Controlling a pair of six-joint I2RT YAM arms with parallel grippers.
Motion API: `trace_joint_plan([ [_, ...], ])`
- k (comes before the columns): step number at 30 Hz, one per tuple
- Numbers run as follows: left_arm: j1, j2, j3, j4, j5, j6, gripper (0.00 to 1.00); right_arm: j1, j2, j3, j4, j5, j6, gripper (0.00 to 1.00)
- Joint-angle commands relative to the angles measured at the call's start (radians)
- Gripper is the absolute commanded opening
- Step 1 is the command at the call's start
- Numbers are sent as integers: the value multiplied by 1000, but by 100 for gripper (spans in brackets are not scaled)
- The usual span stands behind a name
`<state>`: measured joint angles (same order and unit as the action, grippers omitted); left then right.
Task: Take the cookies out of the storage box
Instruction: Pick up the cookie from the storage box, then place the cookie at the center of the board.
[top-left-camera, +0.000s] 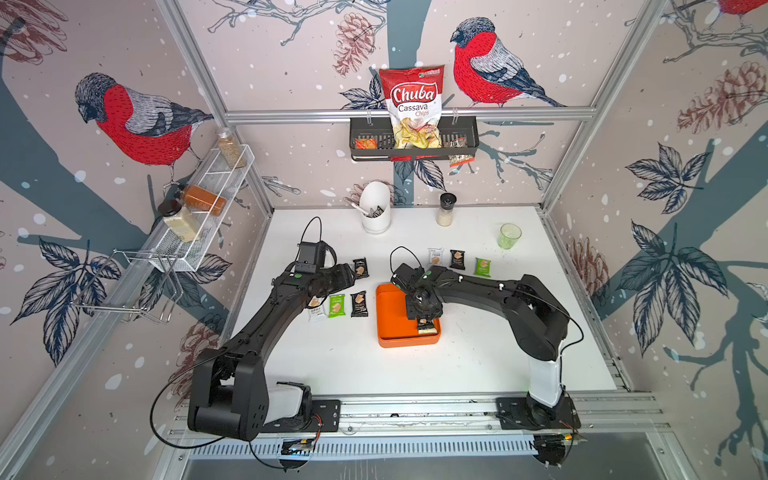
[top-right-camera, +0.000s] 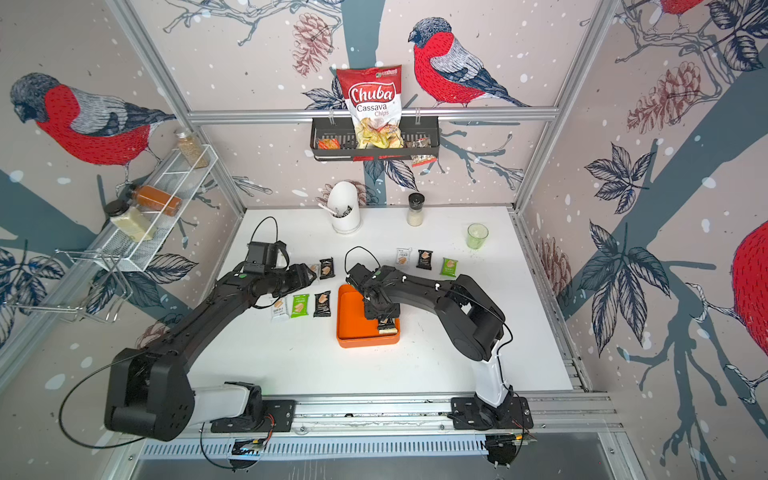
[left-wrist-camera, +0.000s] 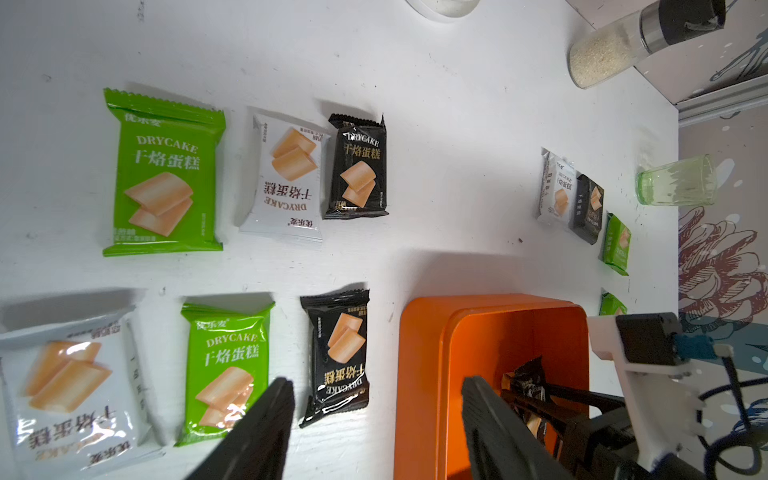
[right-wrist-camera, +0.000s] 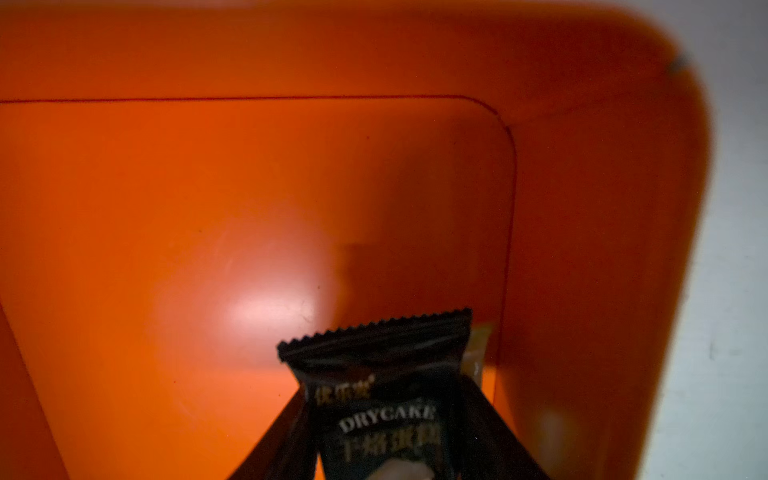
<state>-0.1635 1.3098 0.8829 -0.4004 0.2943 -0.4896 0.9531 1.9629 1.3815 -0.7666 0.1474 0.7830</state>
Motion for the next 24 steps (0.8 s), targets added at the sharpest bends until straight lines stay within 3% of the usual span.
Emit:
trace_joint_plan([
  [1,3,-6,-2,8,2,19,68,0,1,4,1,1,-6,51],
  [8,2,-4,-2,9,2,24,68,6,-5,59,-14,14,-12,43],
  [24,3,25,-2,26,11,20,68,-28,-81,160,-38,41,-24,43],
])
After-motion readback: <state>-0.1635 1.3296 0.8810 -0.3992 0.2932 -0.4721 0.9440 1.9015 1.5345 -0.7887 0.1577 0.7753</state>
